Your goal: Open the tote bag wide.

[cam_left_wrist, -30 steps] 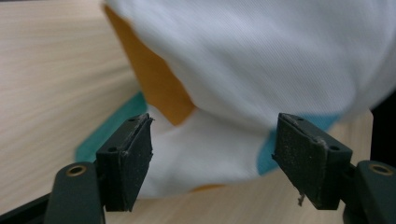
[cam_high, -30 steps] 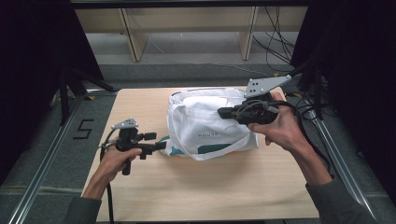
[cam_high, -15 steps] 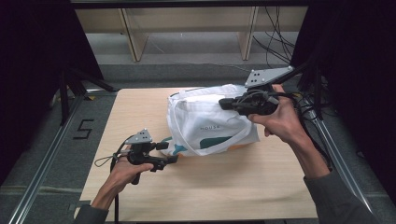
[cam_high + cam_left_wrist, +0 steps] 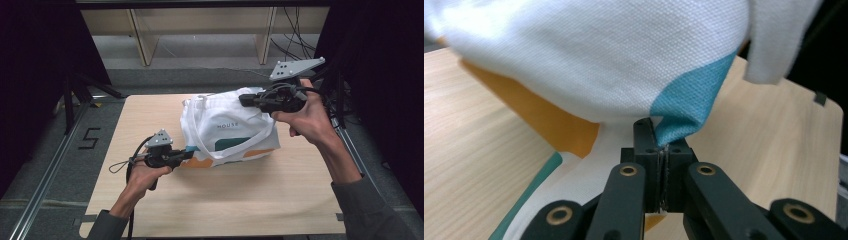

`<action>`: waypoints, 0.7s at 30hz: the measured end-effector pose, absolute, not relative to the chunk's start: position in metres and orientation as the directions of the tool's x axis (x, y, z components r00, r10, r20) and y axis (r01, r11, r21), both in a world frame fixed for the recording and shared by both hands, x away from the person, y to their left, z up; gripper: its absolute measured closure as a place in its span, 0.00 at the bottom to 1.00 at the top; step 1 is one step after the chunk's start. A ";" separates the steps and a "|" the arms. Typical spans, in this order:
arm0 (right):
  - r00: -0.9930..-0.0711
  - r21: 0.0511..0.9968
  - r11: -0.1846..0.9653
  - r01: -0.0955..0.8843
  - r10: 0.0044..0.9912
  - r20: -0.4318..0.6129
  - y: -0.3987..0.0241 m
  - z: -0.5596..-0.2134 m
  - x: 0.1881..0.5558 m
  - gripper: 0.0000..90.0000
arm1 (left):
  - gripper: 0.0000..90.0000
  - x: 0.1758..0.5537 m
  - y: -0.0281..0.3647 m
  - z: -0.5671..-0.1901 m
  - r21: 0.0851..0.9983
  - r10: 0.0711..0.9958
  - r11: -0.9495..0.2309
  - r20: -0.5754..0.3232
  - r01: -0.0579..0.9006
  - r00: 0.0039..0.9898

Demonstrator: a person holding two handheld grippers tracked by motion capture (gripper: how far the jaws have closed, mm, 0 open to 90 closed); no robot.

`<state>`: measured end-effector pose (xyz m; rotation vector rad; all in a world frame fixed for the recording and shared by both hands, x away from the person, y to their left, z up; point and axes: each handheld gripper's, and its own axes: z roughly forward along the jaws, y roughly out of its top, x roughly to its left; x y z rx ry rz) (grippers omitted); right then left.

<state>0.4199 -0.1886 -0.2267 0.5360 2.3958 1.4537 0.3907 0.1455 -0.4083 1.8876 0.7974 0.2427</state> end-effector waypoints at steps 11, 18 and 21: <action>-0.887 0.894 0.409 0.182 0.461 -0.030 -0.172 -0.221 0.429 1.00 | 0.98 0.387 0.140 -0.405 0.860 0.596 -0.142 -0.321 0.489 0.737; -0.891 0.906 0.393 0.157 0.453 -0.042 -0.174 -0.216 0.425 1.00 | 0.98 0.382 0.142 -0.405 0.867 0.596 -0.155 -0.300 0.474 0.744; -0.899 0.904 0.404 0.140 0.435 -0.055 -0.169 -0.224 0.420 1.00 | 0.98 0.385 0.146 -0.415 0.857 0.624 -0.141 -0.312 0.495 0.717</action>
